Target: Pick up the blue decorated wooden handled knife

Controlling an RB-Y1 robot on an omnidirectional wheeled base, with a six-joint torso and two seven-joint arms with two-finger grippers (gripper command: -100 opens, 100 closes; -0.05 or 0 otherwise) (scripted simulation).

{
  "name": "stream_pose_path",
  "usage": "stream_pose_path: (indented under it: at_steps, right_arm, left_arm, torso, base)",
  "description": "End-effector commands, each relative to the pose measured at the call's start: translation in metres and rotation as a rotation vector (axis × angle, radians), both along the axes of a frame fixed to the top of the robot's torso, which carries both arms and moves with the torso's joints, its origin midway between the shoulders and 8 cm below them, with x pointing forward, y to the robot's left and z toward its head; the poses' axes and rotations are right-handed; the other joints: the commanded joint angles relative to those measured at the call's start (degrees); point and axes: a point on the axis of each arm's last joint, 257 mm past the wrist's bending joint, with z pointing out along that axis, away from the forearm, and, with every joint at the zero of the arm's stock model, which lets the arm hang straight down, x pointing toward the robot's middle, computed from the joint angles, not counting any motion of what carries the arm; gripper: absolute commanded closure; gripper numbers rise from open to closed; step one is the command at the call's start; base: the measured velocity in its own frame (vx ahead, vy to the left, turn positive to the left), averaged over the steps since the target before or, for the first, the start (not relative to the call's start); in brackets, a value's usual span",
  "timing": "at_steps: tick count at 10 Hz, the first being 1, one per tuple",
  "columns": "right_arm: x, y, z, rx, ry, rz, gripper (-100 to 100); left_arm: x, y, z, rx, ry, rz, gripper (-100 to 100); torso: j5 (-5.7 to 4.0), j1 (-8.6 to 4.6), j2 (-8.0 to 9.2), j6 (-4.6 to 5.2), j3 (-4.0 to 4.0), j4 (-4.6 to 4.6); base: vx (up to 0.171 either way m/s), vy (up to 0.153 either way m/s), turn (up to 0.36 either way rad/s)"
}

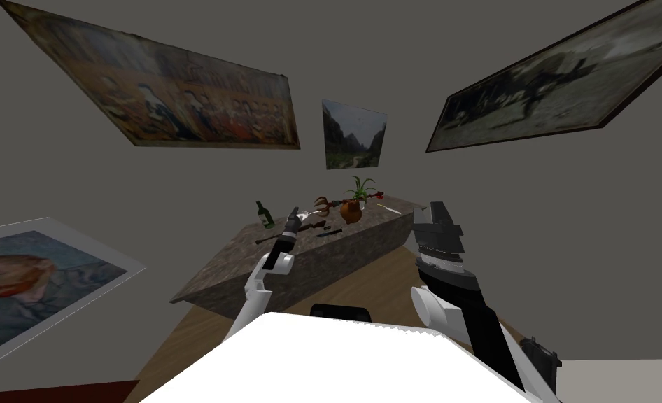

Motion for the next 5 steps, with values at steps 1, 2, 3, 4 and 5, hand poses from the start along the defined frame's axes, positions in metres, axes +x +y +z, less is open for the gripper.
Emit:
stream_pose_path:
  at_steps: [1, 2, 3, 4, 5]
  right_arm:
    - [0.0, 0.0, 0.0, 0.0, 0.0, 0.0, 0]
    - [0.0, 0.0, 0.0, 0.0, 0.0, 0.0, 0]
    - [0.0, 0.0, 0.0, 0.0, 0.0, 0.0, 0]
    - [0.0, 0.0, 0.0, 0.0, 0.0, 0.0, 0]
    - [0.0, 0.0, 0.0, 0.0, 0.0, 0.0, 0]
  left_arm:
    - [0.017, -0.001, -0.008, -0.011, 0.043, -0.002, -100]
    - [0.019, 0.0, -0.014, -0.012, 0.068, 0.003, -100]
    - [0.032, -0.001, -0.02, -0.024, 0.099, 0.0, -100]
    - [0.034, 0.0, -0.024, -0.025, 0.121, 0.005, -100]
    - [0.047, 0.0, -0.031, -0.04, 0.154, 0.003, -100]
  torso:
    - [0.0, 0.0, 0.0, 0.0, 0.0, 0.0]
    - [-0.01, -0.05, -0.01, 0.0, -0.01, 0.0]
    - [-0.01, -0.04, -0.01, 0.0, -0.01, 0.0]
    - [-0.01, -0.05, 0.02, 0.0, 0.01, 0.0]
    - [0.0, 0.01, 0.02, 0.0, 0.01, 0.0]
  base:
    - [-0.019, -0.076, 0.028]
    - [-0.017, -0.069, 0.012]
    - [-0.03, -0.071, 0.023]
    - [-0.026, -0.058, 0.012]
    - [-0.014, -0.07, 0.025]
